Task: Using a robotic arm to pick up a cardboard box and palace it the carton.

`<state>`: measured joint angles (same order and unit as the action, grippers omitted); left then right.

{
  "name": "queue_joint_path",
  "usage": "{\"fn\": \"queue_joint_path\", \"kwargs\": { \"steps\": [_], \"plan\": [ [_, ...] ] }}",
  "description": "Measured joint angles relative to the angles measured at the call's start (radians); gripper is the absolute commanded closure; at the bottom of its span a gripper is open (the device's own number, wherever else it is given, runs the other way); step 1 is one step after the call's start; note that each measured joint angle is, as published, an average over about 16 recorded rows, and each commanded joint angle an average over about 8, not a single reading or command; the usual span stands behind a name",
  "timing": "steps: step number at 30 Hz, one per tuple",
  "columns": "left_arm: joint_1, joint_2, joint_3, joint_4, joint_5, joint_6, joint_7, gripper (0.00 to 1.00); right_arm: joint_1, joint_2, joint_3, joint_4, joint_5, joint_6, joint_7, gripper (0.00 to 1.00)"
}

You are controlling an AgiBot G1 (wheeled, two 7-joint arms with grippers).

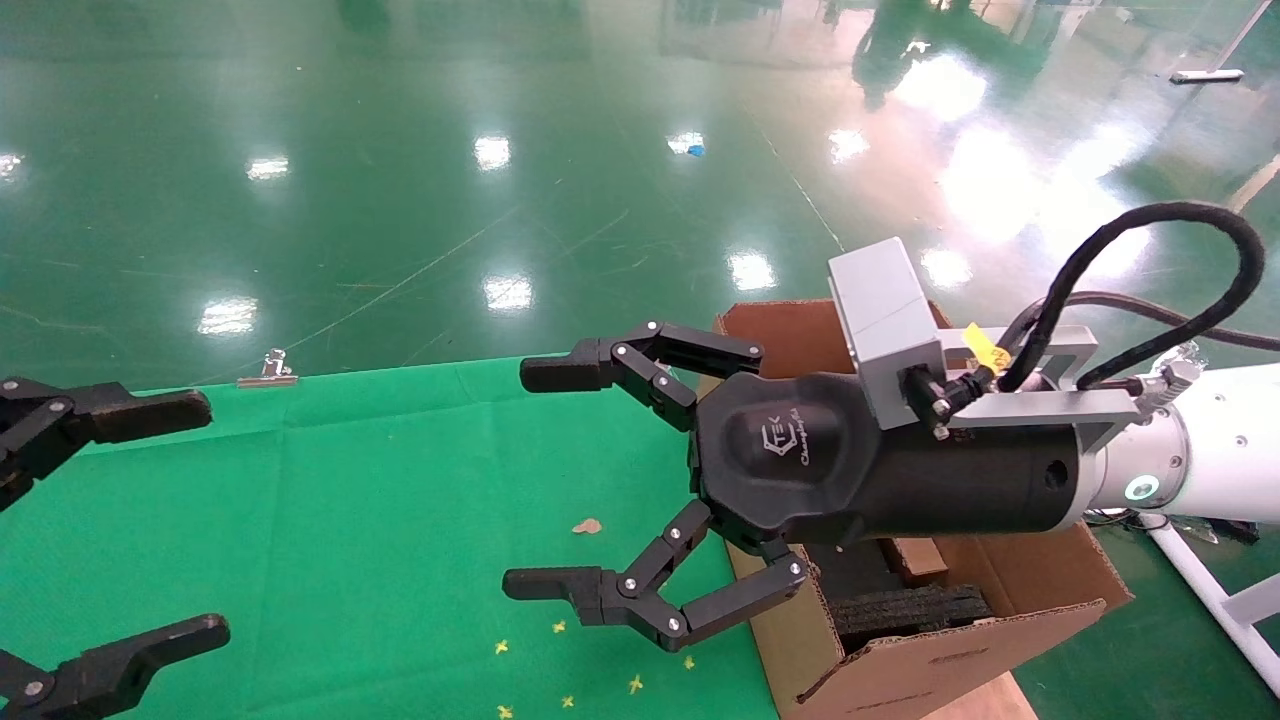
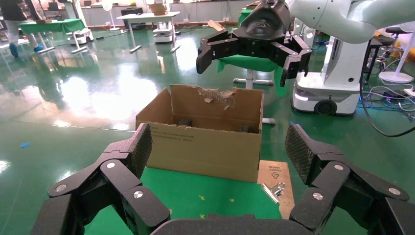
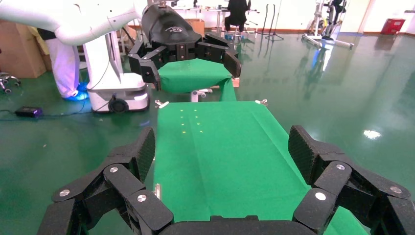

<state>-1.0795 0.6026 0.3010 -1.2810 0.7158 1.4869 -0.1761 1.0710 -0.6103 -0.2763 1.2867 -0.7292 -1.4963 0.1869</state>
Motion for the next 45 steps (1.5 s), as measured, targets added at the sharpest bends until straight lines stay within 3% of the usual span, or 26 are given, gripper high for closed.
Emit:
{"fn": "queue_joint_path", "kwargs": {
  "steps": [45],
  "plan": [
    [0.0, 0.0, 0.0, 0.0, 0.0, 0.0, 0.0, 0.0, 0.005, -0.001, -0.005, -0.004, -0.002, 0.001, 0.001, 0.0]
  ]
}}
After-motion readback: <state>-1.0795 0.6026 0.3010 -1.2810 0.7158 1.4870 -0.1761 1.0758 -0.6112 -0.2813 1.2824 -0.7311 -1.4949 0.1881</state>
